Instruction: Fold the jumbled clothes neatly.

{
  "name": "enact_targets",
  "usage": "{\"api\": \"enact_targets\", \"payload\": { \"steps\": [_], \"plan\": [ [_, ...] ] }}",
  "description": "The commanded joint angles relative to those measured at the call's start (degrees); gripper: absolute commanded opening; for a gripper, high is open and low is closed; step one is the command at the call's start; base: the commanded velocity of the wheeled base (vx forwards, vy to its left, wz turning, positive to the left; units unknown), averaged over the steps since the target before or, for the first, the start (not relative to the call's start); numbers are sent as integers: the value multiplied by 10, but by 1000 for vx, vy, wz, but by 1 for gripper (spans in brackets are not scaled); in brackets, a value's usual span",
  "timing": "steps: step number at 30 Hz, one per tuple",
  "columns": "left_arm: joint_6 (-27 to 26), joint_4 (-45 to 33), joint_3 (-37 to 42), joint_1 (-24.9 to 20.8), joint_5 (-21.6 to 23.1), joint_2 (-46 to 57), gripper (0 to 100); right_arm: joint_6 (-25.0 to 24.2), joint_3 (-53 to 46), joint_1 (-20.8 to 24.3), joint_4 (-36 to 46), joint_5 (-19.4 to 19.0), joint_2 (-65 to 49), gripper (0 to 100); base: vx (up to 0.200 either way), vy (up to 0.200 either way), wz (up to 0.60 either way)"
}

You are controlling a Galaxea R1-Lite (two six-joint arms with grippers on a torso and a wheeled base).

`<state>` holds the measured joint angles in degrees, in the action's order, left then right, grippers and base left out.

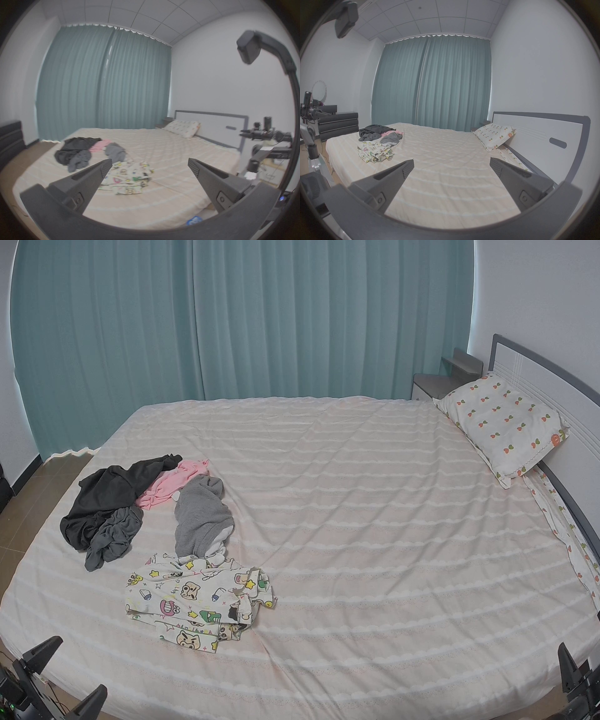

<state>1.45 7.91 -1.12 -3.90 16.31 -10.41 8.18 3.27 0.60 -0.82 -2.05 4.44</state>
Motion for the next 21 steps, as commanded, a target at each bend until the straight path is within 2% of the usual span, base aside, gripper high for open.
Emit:
{"api": "enact_targets", "payload": {
  "steps": [1,4,6,9,13,17,21],
  "plan": [
    [49,-46,11,-9,-131,53,100,15,-17,-6,6,-13,-43,100,0,0,0],
    [47,-45,11,-9,-164,53,100,2,-15,-6,10,-18,-43,100,0,0,0],
    [52,-45,11,-9,-195,52,100,-50,-15,-6,12,-43,-43,100,0,0,0],
    [45,-45,11,-4,-200,53,100,-72,-11,-6,25,-59,-43,100,0,0,0],
    [17,-58,11,52,-211,92,100,-80,-11,-6,25,-57,-43,100,0,0,0],
    [6,-71,11,41,-196,101,100,-77,-10,-6,27,-60,-43,100,0,0,0],
    [-34,-77,11,42,-166,104,100,-81,-10,-6,28,-62,-43,100,0,0,0]
  ]
}}
